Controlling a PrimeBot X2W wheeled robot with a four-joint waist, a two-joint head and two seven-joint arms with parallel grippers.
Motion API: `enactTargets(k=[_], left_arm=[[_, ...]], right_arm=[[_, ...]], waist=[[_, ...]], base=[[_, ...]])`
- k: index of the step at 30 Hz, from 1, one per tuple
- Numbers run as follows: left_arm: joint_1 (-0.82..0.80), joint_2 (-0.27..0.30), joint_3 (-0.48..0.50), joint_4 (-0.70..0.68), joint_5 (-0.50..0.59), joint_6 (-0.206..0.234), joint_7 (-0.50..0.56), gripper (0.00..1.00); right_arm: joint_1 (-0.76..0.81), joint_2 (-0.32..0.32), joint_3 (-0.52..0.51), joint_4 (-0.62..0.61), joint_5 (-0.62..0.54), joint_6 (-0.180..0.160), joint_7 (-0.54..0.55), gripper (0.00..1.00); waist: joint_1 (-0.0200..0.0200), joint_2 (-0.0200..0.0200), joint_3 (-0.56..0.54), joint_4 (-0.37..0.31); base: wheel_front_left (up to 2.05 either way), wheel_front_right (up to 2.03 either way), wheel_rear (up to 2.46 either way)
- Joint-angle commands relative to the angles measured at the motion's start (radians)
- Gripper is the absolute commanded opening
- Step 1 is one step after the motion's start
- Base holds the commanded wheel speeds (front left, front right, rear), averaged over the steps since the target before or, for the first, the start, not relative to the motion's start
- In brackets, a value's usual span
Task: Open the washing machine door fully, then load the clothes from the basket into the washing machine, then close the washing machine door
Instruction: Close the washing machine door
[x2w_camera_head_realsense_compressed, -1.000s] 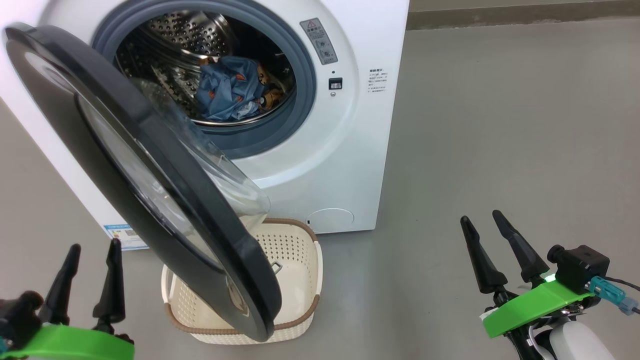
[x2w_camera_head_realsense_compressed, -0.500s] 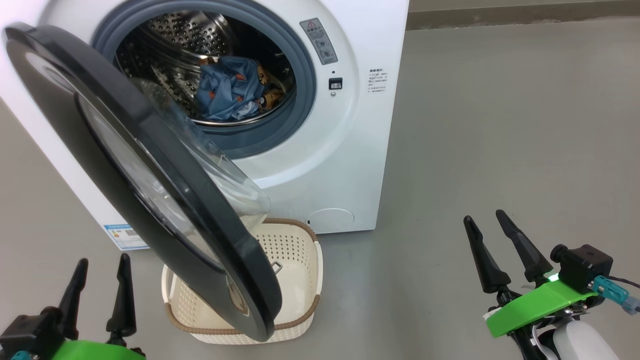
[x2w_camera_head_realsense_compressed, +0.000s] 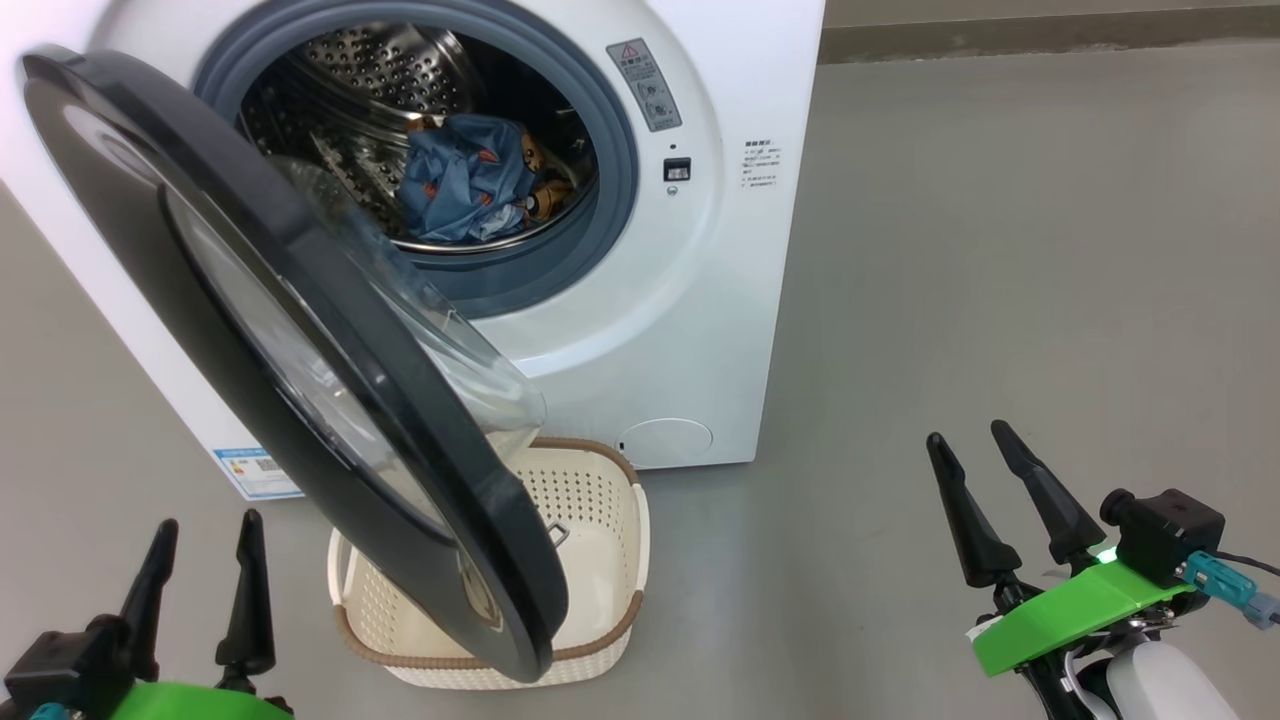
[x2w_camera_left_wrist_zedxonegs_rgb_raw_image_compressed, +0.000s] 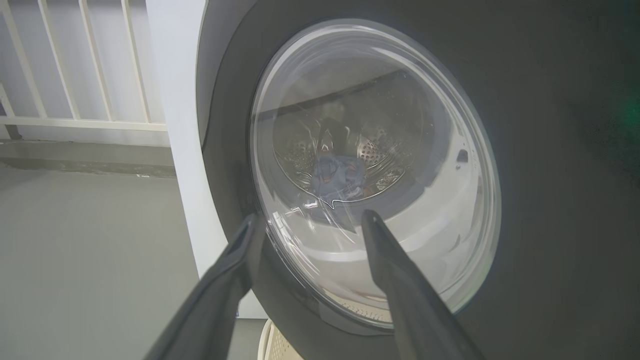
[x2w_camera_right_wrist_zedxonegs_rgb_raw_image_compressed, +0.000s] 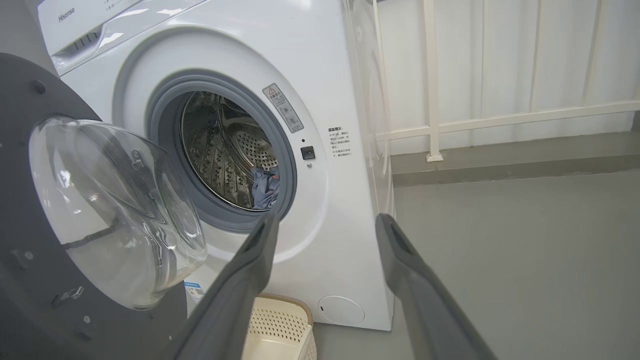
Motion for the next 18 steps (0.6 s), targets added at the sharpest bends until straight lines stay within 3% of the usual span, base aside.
enactTargets(k=[1,12,14,15,17,18], left_arm=[[-0.018,0.016,0.043,-0.022,0.014,-0.001,-0.013,1.0],[-0.008,0.004,0.052,-0.02,0.02,-0.009,-0.013,1.0],[-0.008,0.001,0.052,-0.018,0.019,-0.01,-0.013,1.0],[-0.008,-0.003,0.05,-0.015,0.018,-0.011,-0.013,1.0],[-0.008,-0.007,0.051,-0.011,0.016,-0.012,-0.013,1.0],[-0.009,-0.01,0.051,-0.01,0.016,-0.012,-0.013,1.0]], right_arm=[[-0.017,-0.014,0.022,-0.025,-0.006,0.002,-0.005,1.0],[-0.024,-0.021,0.041,-0.038,-0.01,0.002,-0.005,1.0],[-0.032,-0.024,0.046,-0.045,-0.011,0.002,-0.005,0.72],[-0.043,-0.024,0.049,-0.055,-0.01,0.002,-0.005,0.41],[-0.057,-0.023,0.055,-0.069,-0.008,0.002,-0.005,0.05],[-0.064,-0.022,0.057,-0.077,-0.007,0.002,-0.005,0.0]], waist=[[0.0,0.0,0.0,0.001],[0.0,0.0,-0.002,0.014],[0.0,0.0,-0.002,0.023],[0.0,0.0,-0.002,0.036],[0.0,0.0,-0.002,0.051],[0.0,0.0,-0.003,0.06]], base=[[0.0,0.0,0.0],[0.0,0.0,0.0],[0.0,0.0,0.0],[0.0,0.0,0.0],[0.0,0.0,0.0],[0.0,0.0,0.0]])
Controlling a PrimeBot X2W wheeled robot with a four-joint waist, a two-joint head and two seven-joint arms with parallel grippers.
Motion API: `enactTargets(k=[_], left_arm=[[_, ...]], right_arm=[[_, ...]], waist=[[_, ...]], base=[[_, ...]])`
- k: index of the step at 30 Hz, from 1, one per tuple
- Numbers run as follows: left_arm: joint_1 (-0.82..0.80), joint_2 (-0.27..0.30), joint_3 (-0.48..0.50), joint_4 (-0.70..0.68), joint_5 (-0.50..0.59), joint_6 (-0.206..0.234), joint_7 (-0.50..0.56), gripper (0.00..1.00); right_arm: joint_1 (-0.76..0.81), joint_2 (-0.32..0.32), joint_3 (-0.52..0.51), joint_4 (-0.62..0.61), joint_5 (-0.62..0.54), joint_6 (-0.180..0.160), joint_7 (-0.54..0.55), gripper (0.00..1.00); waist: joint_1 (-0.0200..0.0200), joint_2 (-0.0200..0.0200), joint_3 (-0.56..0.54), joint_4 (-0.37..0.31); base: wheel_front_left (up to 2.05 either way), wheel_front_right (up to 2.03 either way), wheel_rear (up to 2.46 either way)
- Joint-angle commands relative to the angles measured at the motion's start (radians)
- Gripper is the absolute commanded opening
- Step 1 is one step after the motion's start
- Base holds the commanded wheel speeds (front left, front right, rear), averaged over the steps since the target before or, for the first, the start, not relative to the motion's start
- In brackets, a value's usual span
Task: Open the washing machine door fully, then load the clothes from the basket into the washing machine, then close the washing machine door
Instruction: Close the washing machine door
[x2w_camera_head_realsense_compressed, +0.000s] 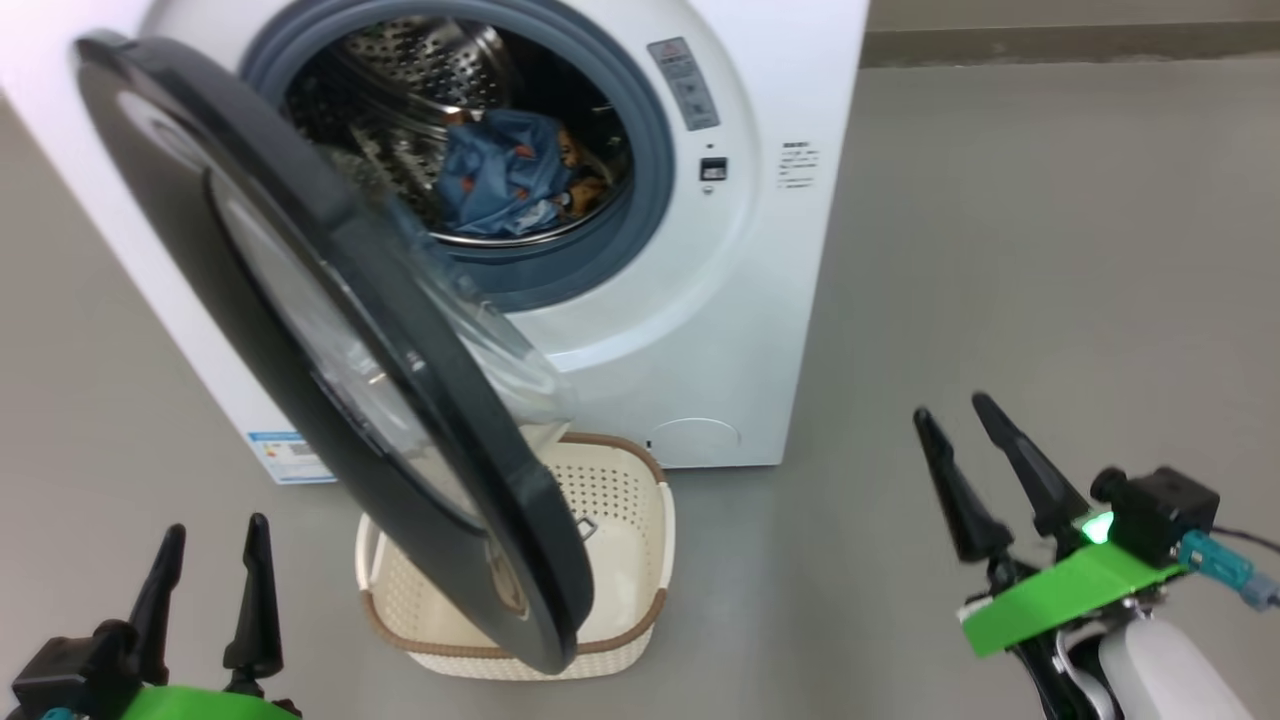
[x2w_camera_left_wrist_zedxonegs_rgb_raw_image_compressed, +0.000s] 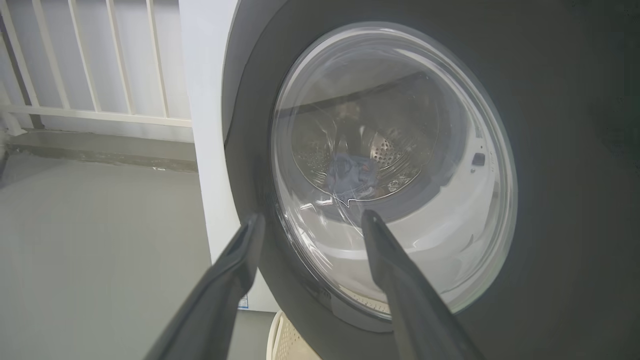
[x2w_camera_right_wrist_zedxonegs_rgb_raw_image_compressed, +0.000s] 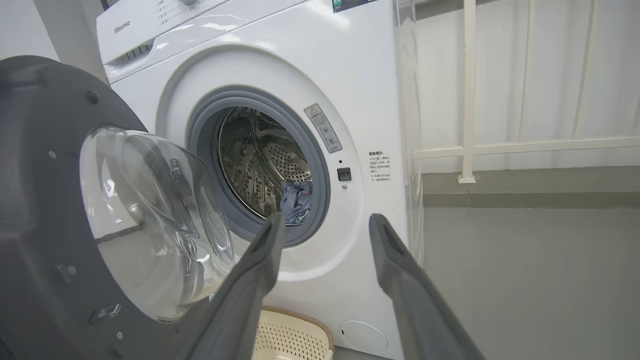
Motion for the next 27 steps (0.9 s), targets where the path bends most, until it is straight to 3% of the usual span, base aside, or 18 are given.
enactTargets(k=[1,16,27], left_arm=[[-0.011,0.013,0.038,-0.017,0.009,-0.002,-0.006,1.0],[-0.021,0.006,0.03,0.007,0.008,-0.007,-0.006,1.0],[-0.028,-0.003,0.024,0.019,0.005,-0.01,-0.006,1.0]], right_arm=[[-0.048,-0.006,0.026,-0.04,-0.003,0.002,-0.005,0.0],[-0.138,0.033,0.126,-0.239,0.028,0.002,-0.005,0.0],[-0.167,0.037,0.293,-0.328,0.042,0.002,-0.005,0.0]], waist=[[-0.0001,0.0,-0.001,0.026],[-0.0001,0.0,-0.002,0.184],[-0.0001,0.0,-0.01,0.235]], base=[[0.0,0.0,0.0],[0.0,0.0,0.0],[0.0,0.0,0.0]])
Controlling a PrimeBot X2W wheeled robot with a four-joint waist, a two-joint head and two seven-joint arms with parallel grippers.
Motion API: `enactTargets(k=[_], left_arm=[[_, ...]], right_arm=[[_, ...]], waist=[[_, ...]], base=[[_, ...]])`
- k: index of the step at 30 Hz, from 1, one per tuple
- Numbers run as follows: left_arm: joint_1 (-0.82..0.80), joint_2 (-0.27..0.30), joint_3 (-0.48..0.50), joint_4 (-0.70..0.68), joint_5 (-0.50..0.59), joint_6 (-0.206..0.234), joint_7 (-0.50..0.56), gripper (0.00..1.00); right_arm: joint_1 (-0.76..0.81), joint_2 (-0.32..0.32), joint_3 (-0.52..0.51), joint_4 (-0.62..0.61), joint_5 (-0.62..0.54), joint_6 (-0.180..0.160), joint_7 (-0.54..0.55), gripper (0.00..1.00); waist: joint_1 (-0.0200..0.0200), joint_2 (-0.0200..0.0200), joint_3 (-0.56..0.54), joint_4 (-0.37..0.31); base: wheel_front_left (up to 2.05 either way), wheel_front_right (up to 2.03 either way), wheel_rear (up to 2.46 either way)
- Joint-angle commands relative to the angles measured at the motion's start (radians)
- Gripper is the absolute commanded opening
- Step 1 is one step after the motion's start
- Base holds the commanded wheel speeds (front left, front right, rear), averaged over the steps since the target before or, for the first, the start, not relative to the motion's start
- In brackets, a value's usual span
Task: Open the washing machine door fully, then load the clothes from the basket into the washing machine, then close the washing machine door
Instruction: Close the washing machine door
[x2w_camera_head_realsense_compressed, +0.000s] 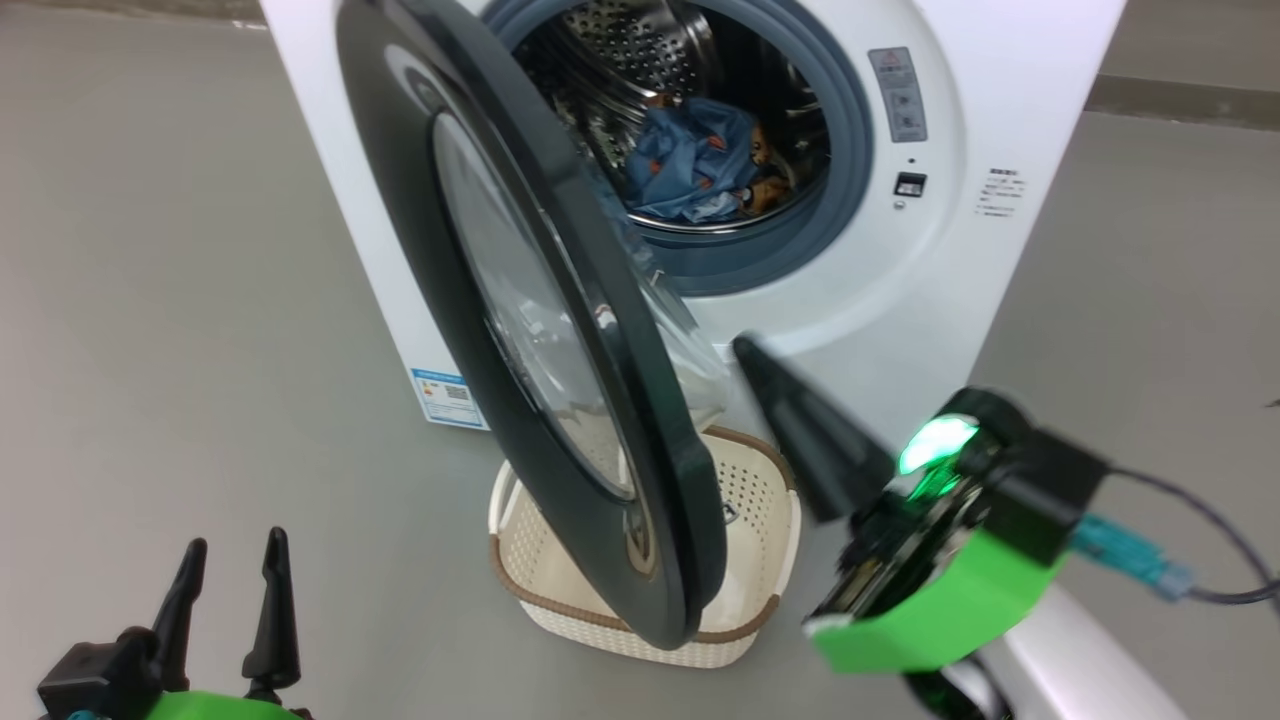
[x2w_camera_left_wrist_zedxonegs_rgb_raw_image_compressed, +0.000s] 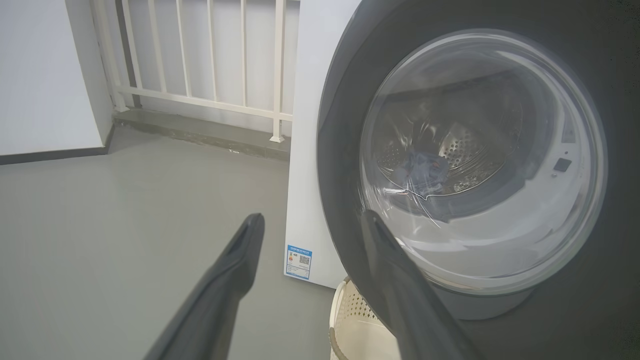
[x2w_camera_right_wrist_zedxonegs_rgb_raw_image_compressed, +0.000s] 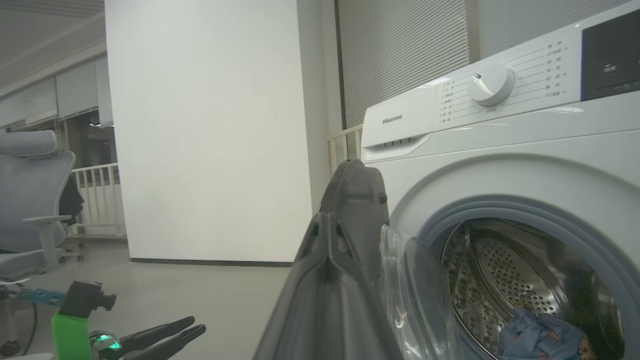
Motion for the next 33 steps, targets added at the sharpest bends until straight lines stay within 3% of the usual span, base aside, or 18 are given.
enactTargets(k=[1,15,33], left_arm=[[-0.027,0.016,0.033,-0.018,0.006,-0.002,-0.006,1.0],[-0.024,0.001,0.034,-0.017,0.006,-0.004,-0.006,1.0],[-0.033,-0.01,0.045,-0.023,0.0,-0.008,-0.006,1.0]], right_arm=[[-0.022,0.005,0.032,-0.024,0.013,0.002,-0.005,0.0],[-0.016,-0.025,0.274,0.114,0.036,0.002,-0.005,0.0],[-0.032,-0.022,0.319,0.358,0.075,0.002,-0.005,0.0]], waist=[[0.0,0.0,-0.006,0.012],[0.0,0.0,-0.01,0.082],[0.0,0.0,0.03,0.108]], base=[[0.0,0.0,0.0],[0.0,0.0,0.0],[0.0,0.0,0.0]])
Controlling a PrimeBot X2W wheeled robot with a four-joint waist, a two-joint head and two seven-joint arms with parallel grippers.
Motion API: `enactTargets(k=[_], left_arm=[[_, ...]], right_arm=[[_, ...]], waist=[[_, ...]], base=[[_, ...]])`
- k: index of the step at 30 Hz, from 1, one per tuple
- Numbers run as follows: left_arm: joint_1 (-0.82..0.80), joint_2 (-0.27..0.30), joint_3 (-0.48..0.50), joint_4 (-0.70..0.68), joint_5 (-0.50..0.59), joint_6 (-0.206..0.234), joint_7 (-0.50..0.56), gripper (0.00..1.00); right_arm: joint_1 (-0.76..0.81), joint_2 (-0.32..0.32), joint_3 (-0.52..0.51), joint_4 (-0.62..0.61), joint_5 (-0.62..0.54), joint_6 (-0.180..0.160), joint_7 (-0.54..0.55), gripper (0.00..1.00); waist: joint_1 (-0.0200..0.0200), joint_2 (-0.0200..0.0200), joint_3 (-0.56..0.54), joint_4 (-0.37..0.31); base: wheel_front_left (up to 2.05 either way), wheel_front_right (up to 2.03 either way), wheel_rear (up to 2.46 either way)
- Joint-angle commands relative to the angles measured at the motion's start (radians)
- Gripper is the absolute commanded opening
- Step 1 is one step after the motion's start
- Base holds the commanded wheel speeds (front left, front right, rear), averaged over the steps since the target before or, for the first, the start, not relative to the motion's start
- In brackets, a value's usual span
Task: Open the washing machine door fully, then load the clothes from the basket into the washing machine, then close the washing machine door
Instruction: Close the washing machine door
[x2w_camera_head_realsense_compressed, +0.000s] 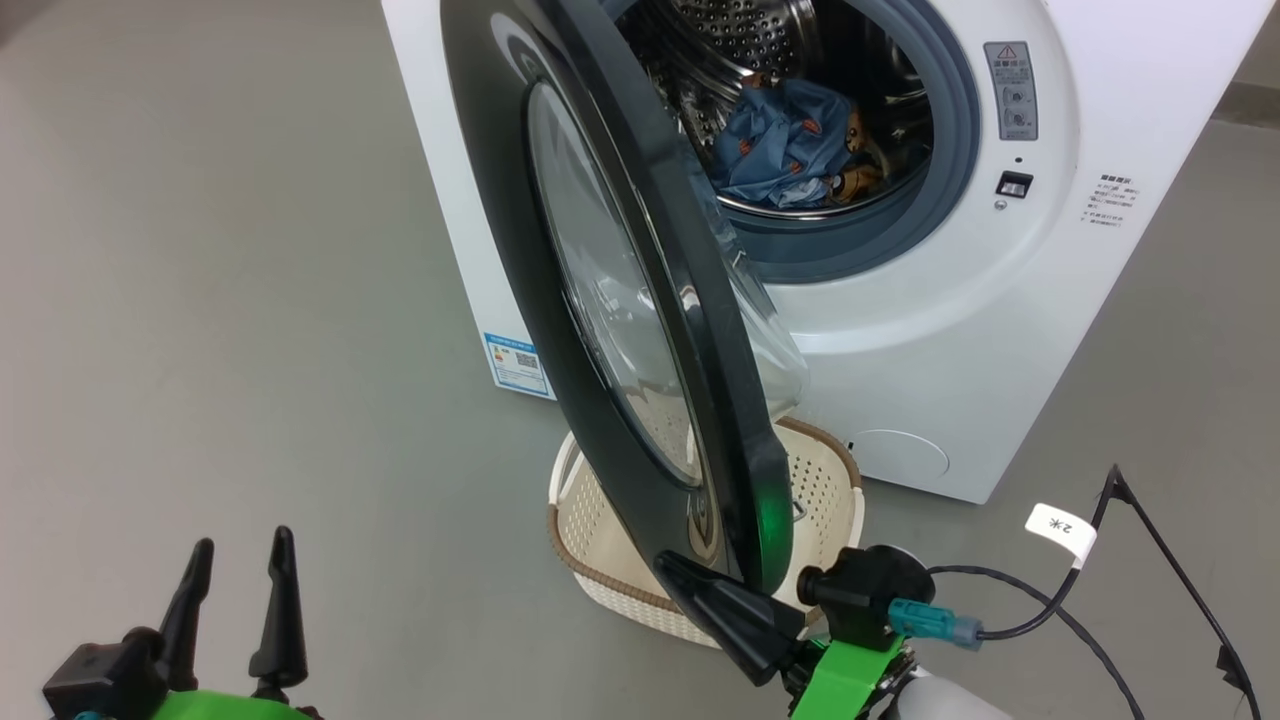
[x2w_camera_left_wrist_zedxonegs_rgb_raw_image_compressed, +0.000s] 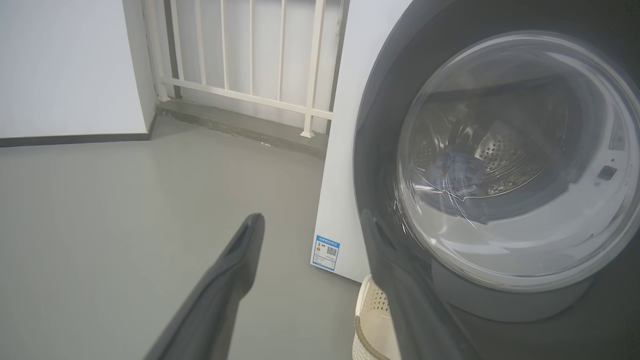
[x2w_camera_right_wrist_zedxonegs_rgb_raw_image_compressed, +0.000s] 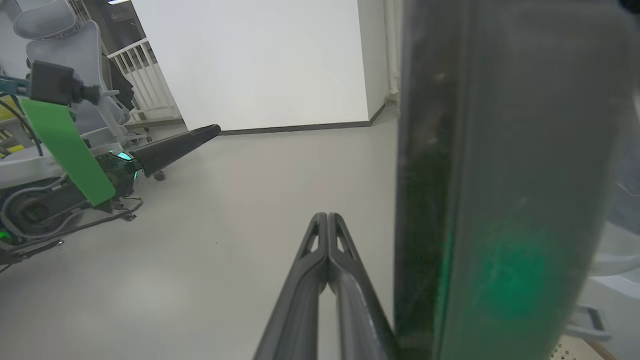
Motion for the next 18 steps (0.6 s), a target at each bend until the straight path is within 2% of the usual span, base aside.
enactTargets(k=[1,9,18], left_arm=[[-0.034,0.013,0.037,-0.025,0.0,-0.004,-0.006,1.0],[-0.044,0.015,0.034,-0.029,0.0,-0.005,-0.006,1.0],[-0.069,0.027,0.037,-0.038,-0.007,-0.006,-0.006,1.0]], right_arm=[[-0.024,0.011,0.004,-0.015,0.017,0.002,-0.005,0.0],[-0.026,-0.01,-0.085,0.0,0.004,0.002,-0.005,0.0],[-0.033,-0.052,-0.295,-0.001,-0.043,0.002,-0.005,0.0]], waist=[[0.0,0.0,0.005,-0.003],[0.0,0.0,0.028,-0.012],[0.0,0.0,0.109,-0.034]], base=[[0.0,0.0,0.0],[0.0,0.0,0.0],[0.0,0.0,0.0]])
